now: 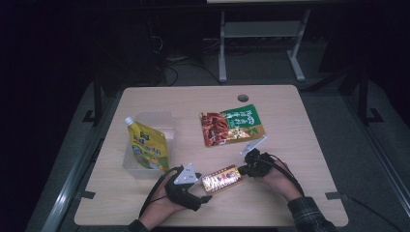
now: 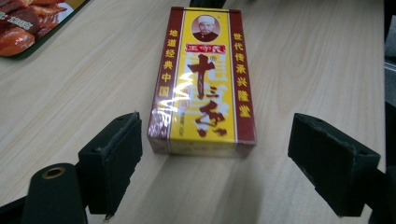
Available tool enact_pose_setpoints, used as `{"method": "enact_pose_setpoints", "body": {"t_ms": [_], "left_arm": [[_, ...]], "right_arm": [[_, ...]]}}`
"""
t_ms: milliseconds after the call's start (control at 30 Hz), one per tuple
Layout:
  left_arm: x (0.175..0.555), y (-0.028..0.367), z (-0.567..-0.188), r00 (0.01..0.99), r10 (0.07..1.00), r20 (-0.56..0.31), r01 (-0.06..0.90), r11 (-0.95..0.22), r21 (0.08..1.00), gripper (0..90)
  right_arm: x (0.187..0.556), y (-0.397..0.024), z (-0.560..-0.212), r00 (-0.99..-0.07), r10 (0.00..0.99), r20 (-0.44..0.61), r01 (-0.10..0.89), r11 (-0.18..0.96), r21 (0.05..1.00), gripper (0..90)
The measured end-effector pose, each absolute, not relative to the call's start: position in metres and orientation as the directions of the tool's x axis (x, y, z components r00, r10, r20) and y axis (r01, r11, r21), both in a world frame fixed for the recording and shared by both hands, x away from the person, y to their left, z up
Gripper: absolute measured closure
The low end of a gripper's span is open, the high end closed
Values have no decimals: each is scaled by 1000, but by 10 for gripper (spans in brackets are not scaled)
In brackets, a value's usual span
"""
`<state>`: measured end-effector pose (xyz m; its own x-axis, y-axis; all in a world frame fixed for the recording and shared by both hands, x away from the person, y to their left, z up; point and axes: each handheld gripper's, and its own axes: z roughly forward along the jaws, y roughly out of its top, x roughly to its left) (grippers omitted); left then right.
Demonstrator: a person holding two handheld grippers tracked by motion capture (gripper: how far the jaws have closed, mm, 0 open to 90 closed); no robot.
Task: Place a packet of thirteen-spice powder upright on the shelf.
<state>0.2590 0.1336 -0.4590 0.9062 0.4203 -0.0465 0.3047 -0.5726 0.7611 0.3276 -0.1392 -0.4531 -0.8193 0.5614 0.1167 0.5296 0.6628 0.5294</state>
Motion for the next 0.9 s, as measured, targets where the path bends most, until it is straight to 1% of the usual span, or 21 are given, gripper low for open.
{"method": "enact_pose_setpoints", "body": {"t_ms": [300, 500, 633, 900], "left_arm": [[264, 131, -465, 908, 418, -37, 308, -606, 733, 172], [266, 129, -468, 906, 420, -44, 319, -613, 723, 221], [266, 129, -468, 904, 425, -43, 324, -619, 715, 302], [266, 129, -463, 906, 421, -38, 325, -636, 700, 313]], "right_arm": [[324, -130, -454, -836, 537, 114, 510, 681, 525, 900], [324, -130, -453, -836, 538, 113, 510, 682, 524, 900], [324, -130, -453, -836, 538, 113, 510, 682, 524, 900], [323, -134, -446, -829, 547, 114, 511, 660, 550, 900]]}}
